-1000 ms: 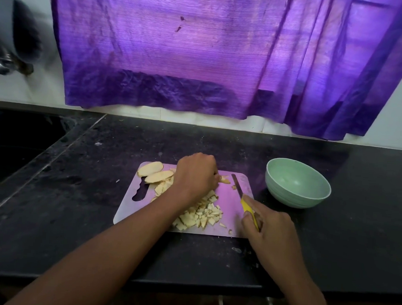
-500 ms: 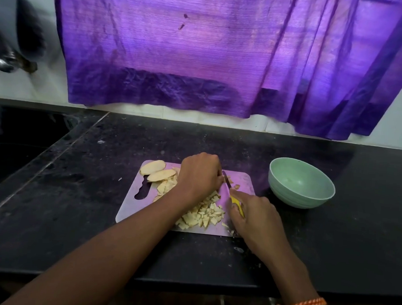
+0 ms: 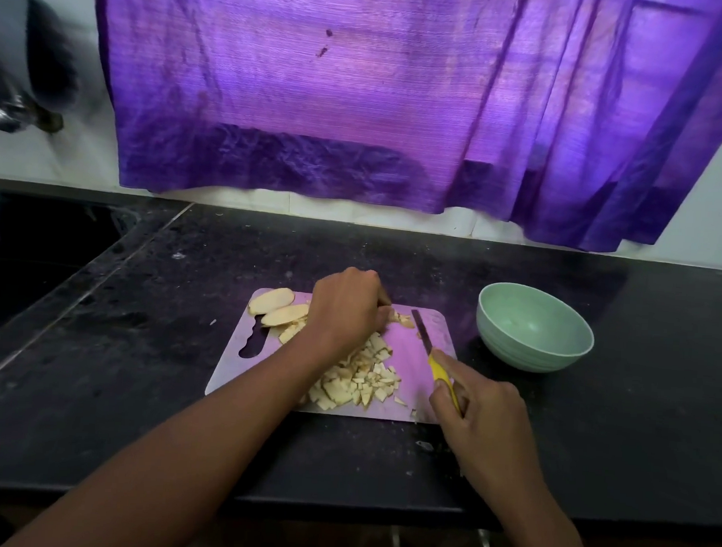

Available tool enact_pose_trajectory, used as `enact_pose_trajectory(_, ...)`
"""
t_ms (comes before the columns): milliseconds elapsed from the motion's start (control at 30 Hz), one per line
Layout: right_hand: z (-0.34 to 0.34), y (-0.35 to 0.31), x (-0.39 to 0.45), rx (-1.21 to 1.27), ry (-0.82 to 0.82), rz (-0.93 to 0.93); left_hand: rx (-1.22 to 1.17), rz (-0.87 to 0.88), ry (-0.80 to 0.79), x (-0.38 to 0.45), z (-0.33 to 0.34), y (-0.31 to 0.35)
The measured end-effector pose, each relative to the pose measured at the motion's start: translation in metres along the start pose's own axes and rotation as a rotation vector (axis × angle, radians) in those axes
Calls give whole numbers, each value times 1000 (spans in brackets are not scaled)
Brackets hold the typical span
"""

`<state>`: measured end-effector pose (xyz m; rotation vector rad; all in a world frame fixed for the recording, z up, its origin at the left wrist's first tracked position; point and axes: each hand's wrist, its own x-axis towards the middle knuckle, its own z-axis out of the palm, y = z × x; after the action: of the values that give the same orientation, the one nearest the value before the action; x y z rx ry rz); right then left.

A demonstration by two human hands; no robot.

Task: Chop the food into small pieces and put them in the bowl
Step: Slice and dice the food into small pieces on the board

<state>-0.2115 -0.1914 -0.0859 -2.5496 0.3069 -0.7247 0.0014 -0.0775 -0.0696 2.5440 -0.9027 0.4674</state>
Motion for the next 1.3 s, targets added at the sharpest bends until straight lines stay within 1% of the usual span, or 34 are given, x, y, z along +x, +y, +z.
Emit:
enact_pose_trajectory(100, 4, -3, 11, 5, 14, -2, -29, -49, 16, 2, -6, -6)
enact_pose_trajectory(200, 12, -7, 27, -36, -29, -29, -40, -69, 8, 4, -7, -10)
enact_pose_trajectory(300, 20, -7, 39, -105, -70, -59, -33, -50, -17, 3, -5, -11)
enact_pose_trajectory(467, 21, -3, 38, -117, -55, -111, -19, -18, -24, 2, -1, -8)
enact_pose_trajectory(733, 23, -8, 43, -155, -113, -108, -30, -39, -40, 0, 2, -4)
enact_pose_trajectory(1000, 7, 2, 14, -46, -158, -69, -7, -58, -34, 1, 3, 0)
enact_pose_trajectory(1067, 2, 6, 5, 36, -133, -71, -8, -45, -37, 1, 1, -1)
enact_pose_trajectory(1167, -3, 17, 5, 132, -28, -53, -21, -14, -65, 2, -3, -5)
enact_pose_trajectory(1233, -4, 24, 13, 83, 60, -44, -25, 3, -87, 2, -7, -9)
enact_pose_trajectory(1300, -5, 29, 22, -42, 105, -28, -29, 10, -81, 2, -9, -11)
